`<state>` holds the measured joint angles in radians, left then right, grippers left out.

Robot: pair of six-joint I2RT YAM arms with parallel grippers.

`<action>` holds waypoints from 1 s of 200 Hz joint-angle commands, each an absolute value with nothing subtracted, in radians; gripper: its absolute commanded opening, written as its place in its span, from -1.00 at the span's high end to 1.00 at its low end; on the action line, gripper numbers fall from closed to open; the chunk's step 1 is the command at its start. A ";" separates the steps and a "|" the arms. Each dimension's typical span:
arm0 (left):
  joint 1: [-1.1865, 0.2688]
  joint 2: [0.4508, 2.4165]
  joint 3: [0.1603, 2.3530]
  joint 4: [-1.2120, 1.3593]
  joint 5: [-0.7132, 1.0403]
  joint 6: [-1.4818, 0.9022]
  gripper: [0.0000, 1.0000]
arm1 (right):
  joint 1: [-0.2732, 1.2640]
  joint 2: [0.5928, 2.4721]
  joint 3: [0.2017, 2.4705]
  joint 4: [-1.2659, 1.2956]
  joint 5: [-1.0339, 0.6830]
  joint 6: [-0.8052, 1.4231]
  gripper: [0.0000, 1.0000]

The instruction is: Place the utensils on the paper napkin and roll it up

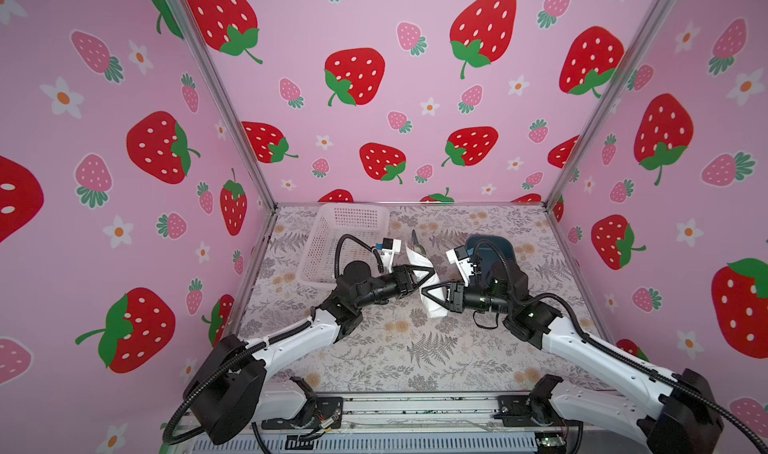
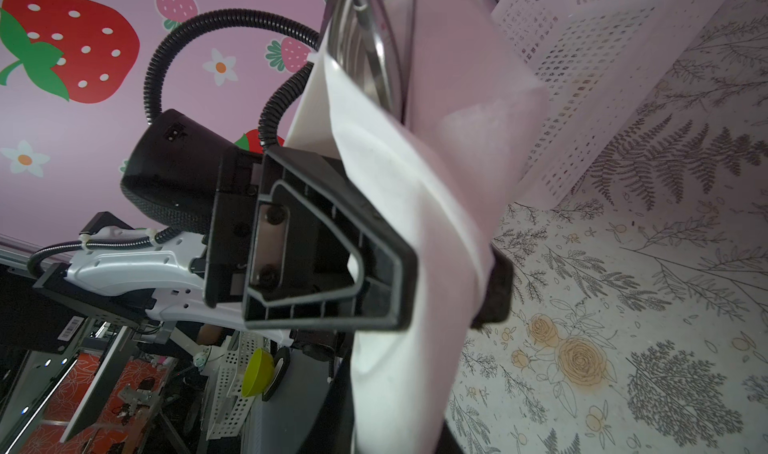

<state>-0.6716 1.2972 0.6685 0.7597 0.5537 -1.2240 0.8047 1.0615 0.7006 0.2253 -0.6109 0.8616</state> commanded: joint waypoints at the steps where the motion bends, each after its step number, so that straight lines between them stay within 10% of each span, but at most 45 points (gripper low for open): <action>1: -0.672 1.297 0.712 0.819 0.566 -1.233 0.52 | 0.812 1.035 0.690 0.284 -0.617 0.840 0.57; 125: -0.673 1.260 0.699 0.886 0.579 -1.204 0.69 | 0.800 1.002 0.594 0.403 -0.684 0.976 0.14; 200: -0.672 1.238 0.699 0.889 0.592 -1.175 0.68 | 0.800 1.013 0.604 0.515 -0.736 1.009 0.59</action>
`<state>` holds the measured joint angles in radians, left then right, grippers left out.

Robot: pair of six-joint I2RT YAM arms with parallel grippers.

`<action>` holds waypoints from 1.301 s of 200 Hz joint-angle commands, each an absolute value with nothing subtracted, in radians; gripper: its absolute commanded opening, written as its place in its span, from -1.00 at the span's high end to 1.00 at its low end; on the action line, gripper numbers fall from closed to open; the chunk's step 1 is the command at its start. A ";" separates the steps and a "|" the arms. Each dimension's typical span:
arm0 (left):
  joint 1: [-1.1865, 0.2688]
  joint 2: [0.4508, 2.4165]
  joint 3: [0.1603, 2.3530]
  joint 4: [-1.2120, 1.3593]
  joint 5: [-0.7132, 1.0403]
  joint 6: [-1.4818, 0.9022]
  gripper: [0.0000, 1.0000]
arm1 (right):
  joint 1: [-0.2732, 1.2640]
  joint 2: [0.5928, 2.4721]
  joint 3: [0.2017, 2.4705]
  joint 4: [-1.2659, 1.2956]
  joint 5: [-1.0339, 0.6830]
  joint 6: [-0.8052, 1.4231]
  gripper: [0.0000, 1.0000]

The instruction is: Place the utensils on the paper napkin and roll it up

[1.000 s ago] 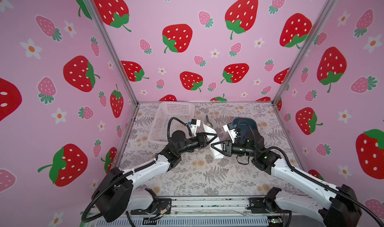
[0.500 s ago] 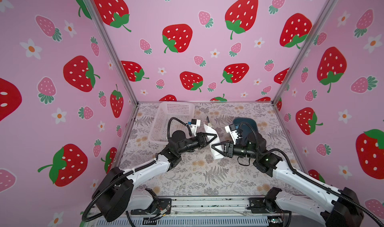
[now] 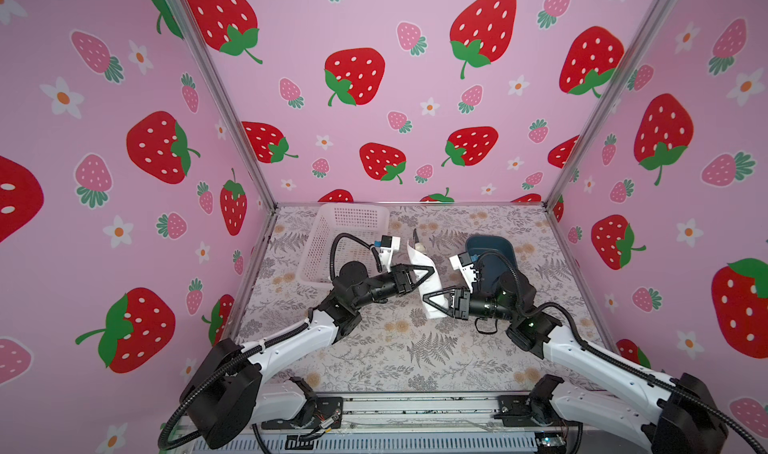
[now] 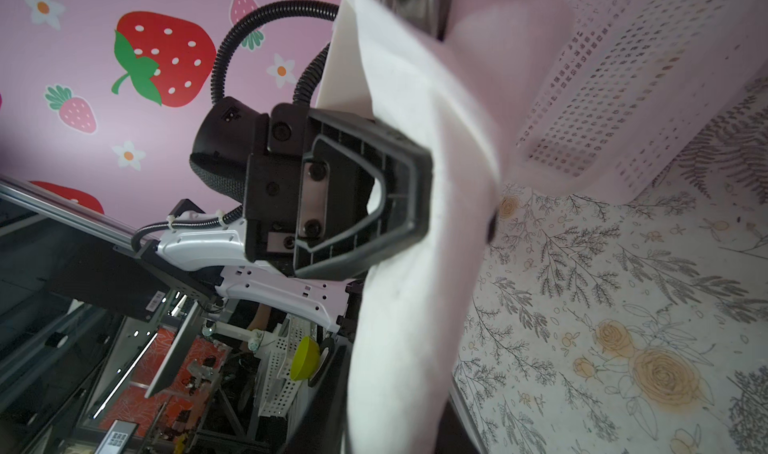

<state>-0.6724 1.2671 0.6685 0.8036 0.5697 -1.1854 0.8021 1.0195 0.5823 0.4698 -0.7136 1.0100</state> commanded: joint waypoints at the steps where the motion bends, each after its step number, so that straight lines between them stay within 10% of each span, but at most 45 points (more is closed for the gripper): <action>1: -0.672 1.237 0.699 0.888 0.592 -1.175 0.67 | 0.800 1.013 0.604 0.514 -0.736 1.009 0.60; 98: -0.676 1.250 0.682 0.722 0.574 -1.129 -0.02 | 0.819 0.989 0.696 0.242 -0.526 0.734 0.74; 260: -0.680 1.326 0.696 0.801 0.566 -1.158 -0.04 | 0.924 0.973 0.728 0.131 -0.294 0.553 0.75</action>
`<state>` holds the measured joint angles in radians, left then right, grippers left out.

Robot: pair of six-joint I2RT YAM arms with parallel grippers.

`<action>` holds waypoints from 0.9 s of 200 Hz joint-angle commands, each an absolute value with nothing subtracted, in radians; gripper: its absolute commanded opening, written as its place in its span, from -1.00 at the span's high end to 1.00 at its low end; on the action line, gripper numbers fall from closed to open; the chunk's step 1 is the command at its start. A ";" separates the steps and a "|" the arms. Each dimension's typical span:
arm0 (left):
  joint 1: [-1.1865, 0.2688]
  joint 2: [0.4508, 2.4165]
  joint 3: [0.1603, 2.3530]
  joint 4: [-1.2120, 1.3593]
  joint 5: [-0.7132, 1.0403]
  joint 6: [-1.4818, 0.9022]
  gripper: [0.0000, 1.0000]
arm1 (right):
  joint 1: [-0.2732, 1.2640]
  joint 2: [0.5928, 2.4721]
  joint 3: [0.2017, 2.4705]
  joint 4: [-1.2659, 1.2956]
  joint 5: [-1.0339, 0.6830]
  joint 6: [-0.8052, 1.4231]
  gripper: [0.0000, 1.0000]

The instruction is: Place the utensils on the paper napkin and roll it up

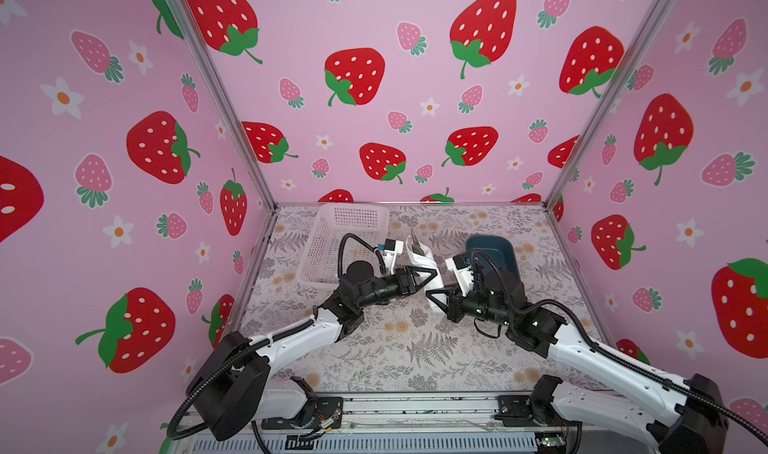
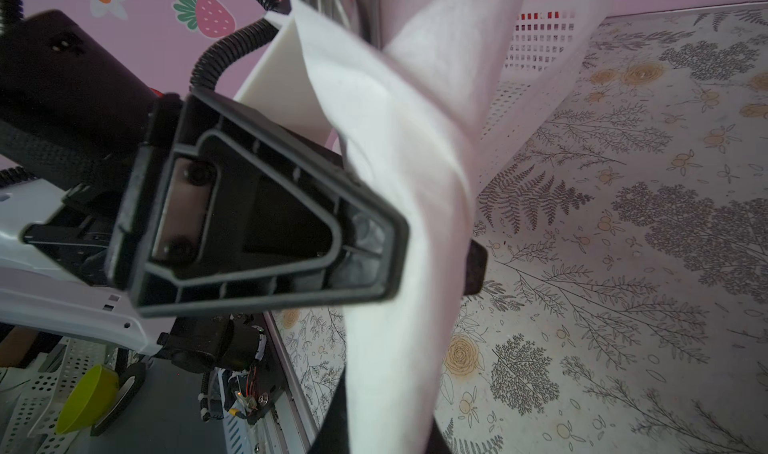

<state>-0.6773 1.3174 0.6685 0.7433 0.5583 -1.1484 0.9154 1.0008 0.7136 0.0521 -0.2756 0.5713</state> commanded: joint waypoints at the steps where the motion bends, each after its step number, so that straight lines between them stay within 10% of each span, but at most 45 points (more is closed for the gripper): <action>1: -0.680 1.326 0.696 0.801 0.567 -1.160 -0.04 | 0.924 0.973 0.727 0.132 -0.294 0.553 0.75; 180: -0.678 1.297 0.719 0.824 0.570 -1.171 0.51 | 0.922 0.952 0.696 0.204 -0.369 0.627 0.74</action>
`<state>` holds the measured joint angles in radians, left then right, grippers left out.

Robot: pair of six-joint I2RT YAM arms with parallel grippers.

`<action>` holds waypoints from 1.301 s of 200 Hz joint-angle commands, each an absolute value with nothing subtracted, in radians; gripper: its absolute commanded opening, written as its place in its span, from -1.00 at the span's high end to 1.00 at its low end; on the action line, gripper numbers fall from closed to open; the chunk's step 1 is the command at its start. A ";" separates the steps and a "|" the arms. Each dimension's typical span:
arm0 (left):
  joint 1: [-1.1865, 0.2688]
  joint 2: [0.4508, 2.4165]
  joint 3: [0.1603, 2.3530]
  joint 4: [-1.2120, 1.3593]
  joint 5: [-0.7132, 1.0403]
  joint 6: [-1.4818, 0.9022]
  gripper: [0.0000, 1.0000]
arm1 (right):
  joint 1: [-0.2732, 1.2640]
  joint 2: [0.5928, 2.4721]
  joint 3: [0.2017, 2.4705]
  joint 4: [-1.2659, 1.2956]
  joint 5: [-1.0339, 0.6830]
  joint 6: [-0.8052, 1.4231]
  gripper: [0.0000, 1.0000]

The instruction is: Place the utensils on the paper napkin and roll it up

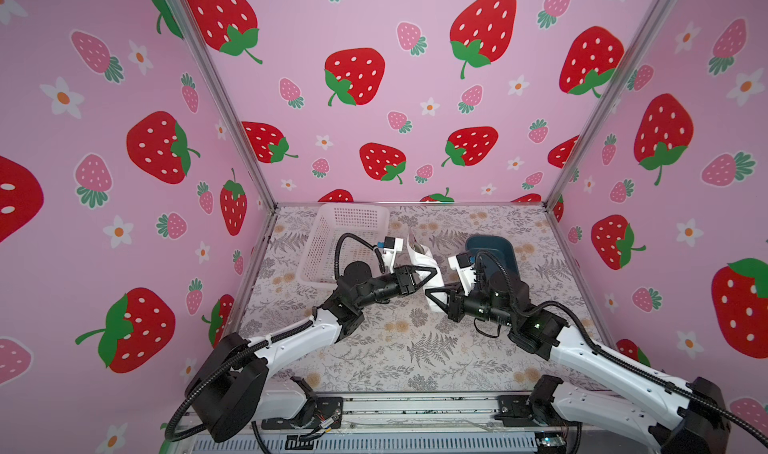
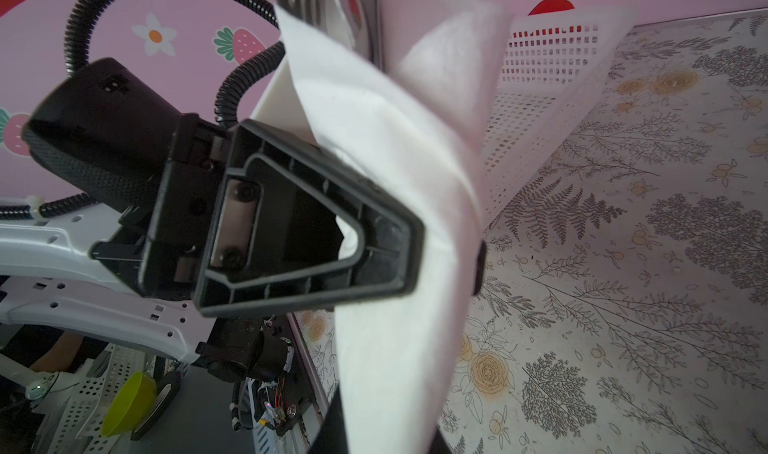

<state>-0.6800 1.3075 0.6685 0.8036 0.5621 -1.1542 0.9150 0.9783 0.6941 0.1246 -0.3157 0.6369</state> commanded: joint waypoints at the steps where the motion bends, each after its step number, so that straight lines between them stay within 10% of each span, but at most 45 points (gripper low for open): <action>1: -0.678 1.298 0.720 0.824 0.571 -1.171 0.51 | 0.921 0.953 0.695 0.204 -0.368 0.627 0.74; 92: -0.676 1.247 0.722 0.770 0.572 -1.117 0.75 | 0.918 0.949 0.686 0.215 -0.386 0.651 0.63; 188: -0.671 1.213 0.734 0.738 0.579 -1.104 0.76 | 0.836 0.858 0.680 0.175 -0.451 0.784 -0.11; 260: -0.664 1.186 0.732 0.716 0.574 -1.095 0.77 | 0.786 0.813 0.697 0.055 -0.493 0.855 0.19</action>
